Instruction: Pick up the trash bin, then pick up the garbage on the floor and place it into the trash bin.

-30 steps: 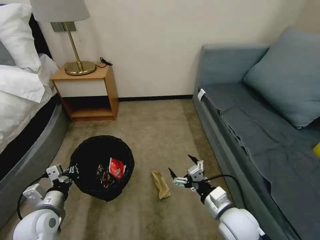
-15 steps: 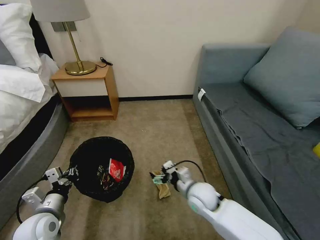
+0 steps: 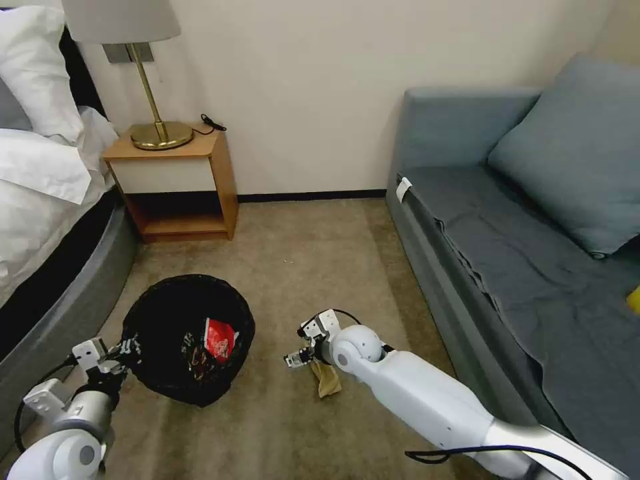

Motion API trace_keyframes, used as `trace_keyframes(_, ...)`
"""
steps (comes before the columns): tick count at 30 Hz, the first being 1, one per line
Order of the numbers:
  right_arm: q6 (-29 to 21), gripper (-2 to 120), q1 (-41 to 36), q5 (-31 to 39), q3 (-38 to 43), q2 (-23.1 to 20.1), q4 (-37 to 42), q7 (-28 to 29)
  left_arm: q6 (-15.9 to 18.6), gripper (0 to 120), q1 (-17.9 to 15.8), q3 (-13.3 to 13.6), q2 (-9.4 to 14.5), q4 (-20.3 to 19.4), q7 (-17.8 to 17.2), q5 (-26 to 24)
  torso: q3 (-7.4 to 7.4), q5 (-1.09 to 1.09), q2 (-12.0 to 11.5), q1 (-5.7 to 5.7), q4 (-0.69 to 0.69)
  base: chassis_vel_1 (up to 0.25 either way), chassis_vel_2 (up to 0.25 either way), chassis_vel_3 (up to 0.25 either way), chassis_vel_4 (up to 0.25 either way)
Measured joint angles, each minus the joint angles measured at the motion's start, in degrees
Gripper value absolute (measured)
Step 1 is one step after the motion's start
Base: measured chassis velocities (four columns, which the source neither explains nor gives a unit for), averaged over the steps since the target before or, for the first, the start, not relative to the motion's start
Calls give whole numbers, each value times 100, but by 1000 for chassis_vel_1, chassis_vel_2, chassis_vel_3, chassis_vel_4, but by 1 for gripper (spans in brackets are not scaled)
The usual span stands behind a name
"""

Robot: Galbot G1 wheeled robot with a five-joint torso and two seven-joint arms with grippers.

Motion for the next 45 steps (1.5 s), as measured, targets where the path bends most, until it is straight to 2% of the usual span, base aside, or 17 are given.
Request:
trace_keyframes(14,37,100,-115,-919,179,247,-975,-395,-42,4,9,21,-43,74,13,40,0,0,0,0,0,0,0,0,0)
trace_keyframes(17,44,88,-132,-1053,192,314,-1101,-431,-41,4,30,-10,-54,73,14,45,-1,1,0,0,-1,0,0,0,0)
trace_keyframes(18,44,88,-132,-1053,192,314,-1101,-431,-41,4,30,-10,-54,73,14,45,-1,1,0,0,-1,0,0,0,0)
trace_keyframes(22,49,68,-203,-1104,205,300,-1103,-456,-49,4,51,-31,-81,75,14,57,-1,1,0,0,0,0,0,0,0)
trace_keyframes(23,49,68,-203,-1104,205,300,-1103,-456,-49,4,51,-31,-81,75,14,57,-1,1,0,0,0,0,0,0,0)
trace_keyframes(26,63,55,-259,-1107,230,262,-1073,-458,-50,4,64,-27,-115,73,15,83,-1,0,0,0,-1,0,0,0,0)
trace_keyframes(27,63,55,-259,-1107,230,262,-1073,-458,-50,4,64,-27,-115,73,15,83,-1,0,0,0,-1,0,0,0,0)
trace_keyframes(29,94,45,-302,-1107,269,249,-1032,-460,-51,4,65,-9,-141,54,15,113,-1,1,1,0,0,0,0,0,0)
trace_keyframes(30,94,45,-302,-1107,269,249,-1032,-460,-51,4,65,-9,-141,54,15,113,-1,1,1,0,0,0,0,0,0)
trace_keyframes(33,147,29,-346,-1109,308,230,-977,-457,-51,4,66,18,-168,16,16,154,-1,0,0,0,-1,0,0,0,0)
trace_keyframes(34,147,29,-346,-1109,308,230,-977,-457,-51,4,66,18,-168,16,16,154,-1,0,0,0,-1,0,0,0,0)
trace_keyframes(38,229,10,-379,-1109,416,221,-903,-439,-43,4,69,32,-198,-39,15,181,-1,0,0,0,-1,0,0,0,0)
trace_keyframes(39,229,10,-379,-1109,416,221,-903,-439,-43,4,69,32,-198,-39,15,181,-1,0,0,0,-1,0,0,0,0)
trace_keyframes(42,332,0,-404,-1091,519,176,-793,-438,-28,4,69,44,-222,-61,14,210,-1,1,0,0,0,0,0,0,0)
trace_keyframes(45,400,0,-421,-1085,607,141,-737,-437,-19,4,67,54,-240,-72,12,219,-1,1,0,0,0,0,0,0,0)
